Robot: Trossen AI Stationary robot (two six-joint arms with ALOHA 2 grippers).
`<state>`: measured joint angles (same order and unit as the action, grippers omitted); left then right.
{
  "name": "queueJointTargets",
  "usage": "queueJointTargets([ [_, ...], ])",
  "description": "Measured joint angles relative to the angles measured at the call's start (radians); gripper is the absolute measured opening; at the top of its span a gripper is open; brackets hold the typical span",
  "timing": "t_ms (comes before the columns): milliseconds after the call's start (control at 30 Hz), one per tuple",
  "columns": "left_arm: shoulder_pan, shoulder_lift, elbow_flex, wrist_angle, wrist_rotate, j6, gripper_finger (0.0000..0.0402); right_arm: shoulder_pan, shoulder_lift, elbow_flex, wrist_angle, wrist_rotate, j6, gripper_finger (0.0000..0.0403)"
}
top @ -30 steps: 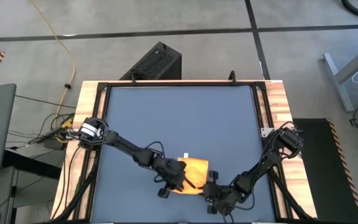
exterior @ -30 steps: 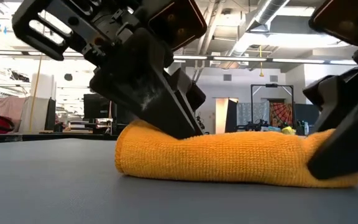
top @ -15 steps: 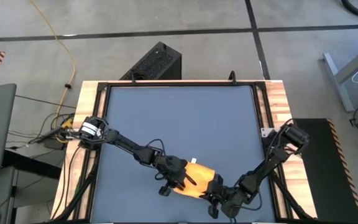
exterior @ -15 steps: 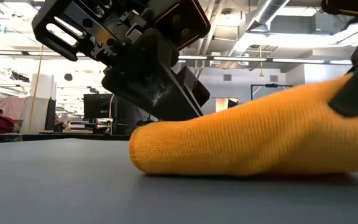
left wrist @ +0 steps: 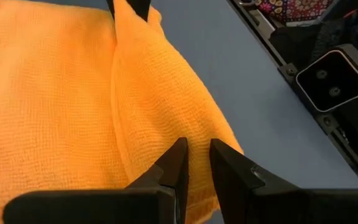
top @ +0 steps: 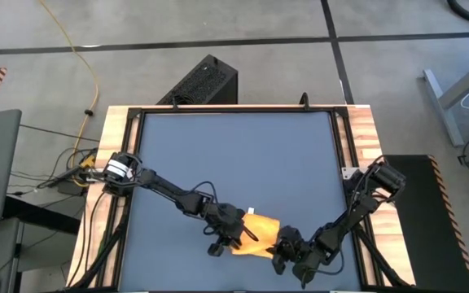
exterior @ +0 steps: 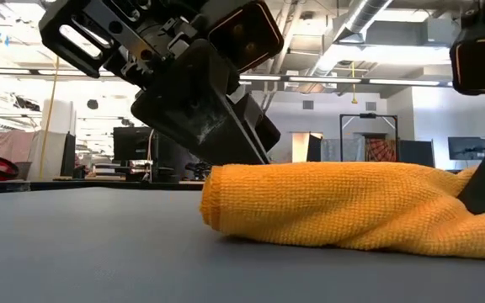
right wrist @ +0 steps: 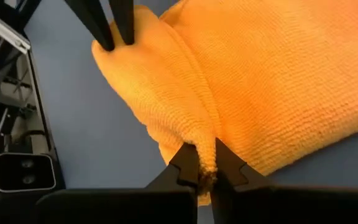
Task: Roll towel into tight, uniform cylinder
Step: Roll the orange towel
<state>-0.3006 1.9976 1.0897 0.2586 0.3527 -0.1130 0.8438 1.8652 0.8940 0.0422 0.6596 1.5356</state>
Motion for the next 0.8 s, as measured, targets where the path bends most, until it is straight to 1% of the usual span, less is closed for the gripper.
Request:
queueJointTargets([
  [100,0.012,-0.004,0.000,0.013,-0.015,0.005,0.0054,-0.006,0.000,-0.008,0.001,0.000,0.027,0.0030],
  [167,0.020,-0.025,-0.001,0.011,-0.065,0.021,0.0054,-0.011,0.000,-0.017,0.000,-0.002,0.047,0.0031],
  [267,0.022,-0.084,-0.001,0.000,-0.119,0.072,0.0054,-0.015,-0.002,-0.031,0.005,-0.016,0.069,0.0031],
  [367,0.017,-0.132,0.000,-0.007,-0.137,0.106,0.0054,-0.017,-0.002,-0.042,0.007,-0.017,0.073,0.0030],
  [533,-0.002,-0.135,0.000,-0.007,-0.218,0.134,0.0054,-0.034,-0.002,-0.046,0.003,-0.035,0.073,0.0032],
  [633,-0.014,-0.107,-0.002,0.021,-0.219,0.140,0.0054,-0.043,-0.002,-0.046,0.002,-0.037,0.073,0.0031],
  [800,-0.042,-0.093,-0.002,0.135,-0.205,0.173,0.0053,-0.045,-0.002,-0.047,-0.001,-0.044,0.073,0.0032],
])
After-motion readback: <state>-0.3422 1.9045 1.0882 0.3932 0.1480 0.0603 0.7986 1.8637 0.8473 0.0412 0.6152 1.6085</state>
